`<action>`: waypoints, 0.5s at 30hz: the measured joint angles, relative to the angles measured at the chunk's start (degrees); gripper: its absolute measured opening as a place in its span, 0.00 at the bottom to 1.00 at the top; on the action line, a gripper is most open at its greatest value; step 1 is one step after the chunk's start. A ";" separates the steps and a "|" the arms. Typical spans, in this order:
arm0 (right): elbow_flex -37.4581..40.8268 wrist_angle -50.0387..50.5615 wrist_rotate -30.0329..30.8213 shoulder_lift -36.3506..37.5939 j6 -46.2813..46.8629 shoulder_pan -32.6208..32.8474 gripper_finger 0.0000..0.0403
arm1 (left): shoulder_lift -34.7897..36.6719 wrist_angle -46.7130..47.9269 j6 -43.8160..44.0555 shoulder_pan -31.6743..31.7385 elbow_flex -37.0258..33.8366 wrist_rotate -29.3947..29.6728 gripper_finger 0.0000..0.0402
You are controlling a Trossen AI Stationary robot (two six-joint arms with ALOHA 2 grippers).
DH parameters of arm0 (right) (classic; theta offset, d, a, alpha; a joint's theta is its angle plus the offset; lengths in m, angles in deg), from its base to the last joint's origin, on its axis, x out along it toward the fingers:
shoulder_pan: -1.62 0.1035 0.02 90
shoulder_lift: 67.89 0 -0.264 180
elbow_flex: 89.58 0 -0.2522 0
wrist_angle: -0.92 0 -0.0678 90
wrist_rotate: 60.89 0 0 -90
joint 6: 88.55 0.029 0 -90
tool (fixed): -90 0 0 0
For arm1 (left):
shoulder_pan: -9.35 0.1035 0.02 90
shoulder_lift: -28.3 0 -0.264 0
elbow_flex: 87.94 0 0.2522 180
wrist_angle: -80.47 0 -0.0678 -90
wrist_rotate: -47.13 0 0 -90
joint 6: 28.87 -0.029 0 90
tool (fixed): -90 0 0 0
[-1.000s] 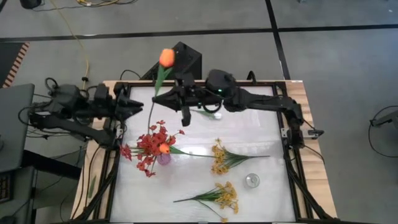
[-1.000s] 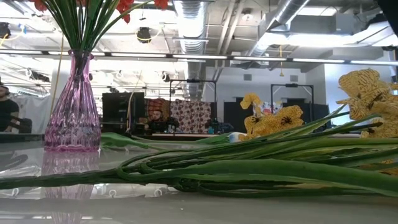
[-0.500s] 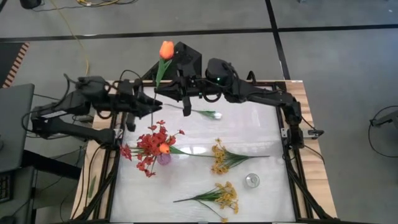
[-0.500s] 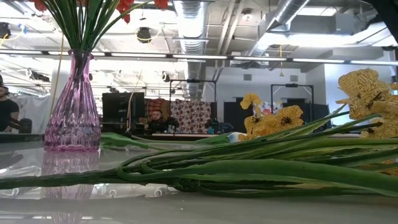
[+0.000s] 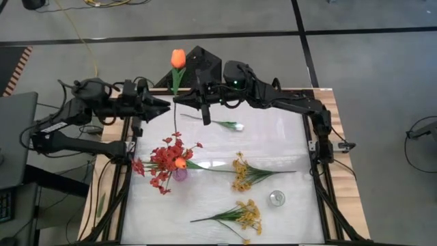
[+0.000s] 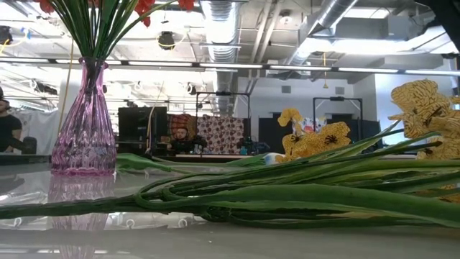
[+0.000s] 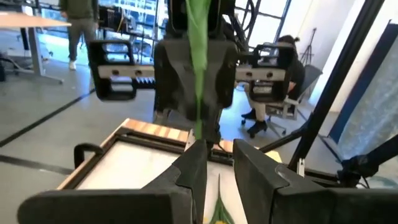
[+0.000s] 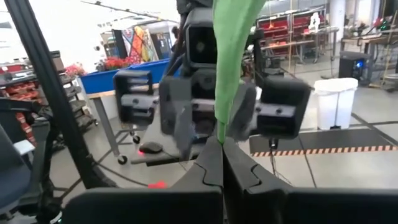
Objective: Sort flowers into vase by color
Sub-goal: Put the orange flower into the purple vase
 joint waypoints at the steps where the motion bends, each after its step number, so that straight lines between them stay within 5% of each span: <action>1: 0.00 -0.33 0.00 -0.04 0.01 -0.09 0.04 | -0.11 0.02 0.00 -0.01 0.00 0.00 0.16; 15: 0.00 -0.71 0.09 -0.19 -0.04 -0.37 0.04 | -3.92 -0.58 -2.07 -0.07 -0.02 2.43 0.16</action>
